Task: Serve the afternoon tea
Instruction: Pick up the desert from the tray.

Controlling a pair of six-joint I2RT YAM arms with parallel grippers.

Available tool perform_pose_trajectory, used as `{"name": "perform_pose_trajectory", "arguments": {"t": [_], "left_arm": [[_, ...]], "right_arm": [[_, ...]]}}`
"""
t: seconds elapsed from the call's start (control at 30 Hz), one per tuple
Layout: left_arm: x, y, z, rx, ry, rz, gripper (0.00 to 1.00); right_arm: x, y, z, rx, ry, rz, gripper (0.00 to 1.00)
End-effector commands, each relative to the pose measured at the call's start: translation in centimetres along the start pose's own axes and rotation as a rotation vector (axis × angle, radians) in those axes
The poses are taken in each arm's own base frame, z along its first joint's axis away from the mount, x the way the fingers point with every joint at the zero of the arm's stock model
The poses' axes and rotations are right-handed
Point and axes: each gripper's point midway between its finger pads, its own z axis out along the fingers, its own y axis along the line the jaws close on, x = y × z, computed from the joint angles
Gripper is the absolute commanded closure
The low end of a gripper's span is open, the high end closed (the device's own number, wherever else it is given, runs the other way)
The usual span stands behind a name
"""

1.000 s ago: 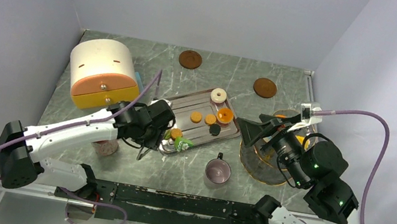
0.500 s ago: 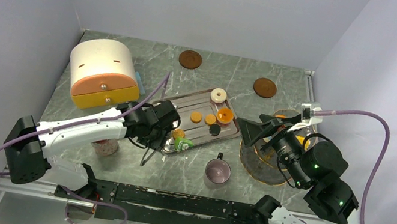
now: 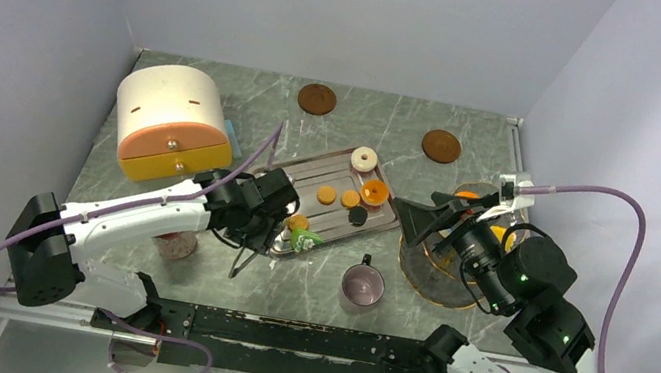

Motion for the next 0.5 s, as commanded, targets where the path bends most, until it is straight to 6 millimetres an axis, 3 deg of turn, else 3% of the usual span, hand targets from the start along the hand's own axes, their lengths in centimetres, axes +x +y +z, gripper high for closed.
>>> {"name": "perform_pose_trajectory", "arguments": {"t": [0.0, 0.47], "left_arm": [[-0.6, 0.0, -0.8, 0.008, -0.023, 0.008, 0.47], [-0.9, -2.2, 1.0, 0.096, -0.021, 0.017, 0.51]], "right_arm": [[-0.7, -0.1, -0.3, 0.0, -0.031, 0.005, 0.02], [-0.7, 0.0, -0.3, 0.001, -0.026, 0.006, 0.02]]}}
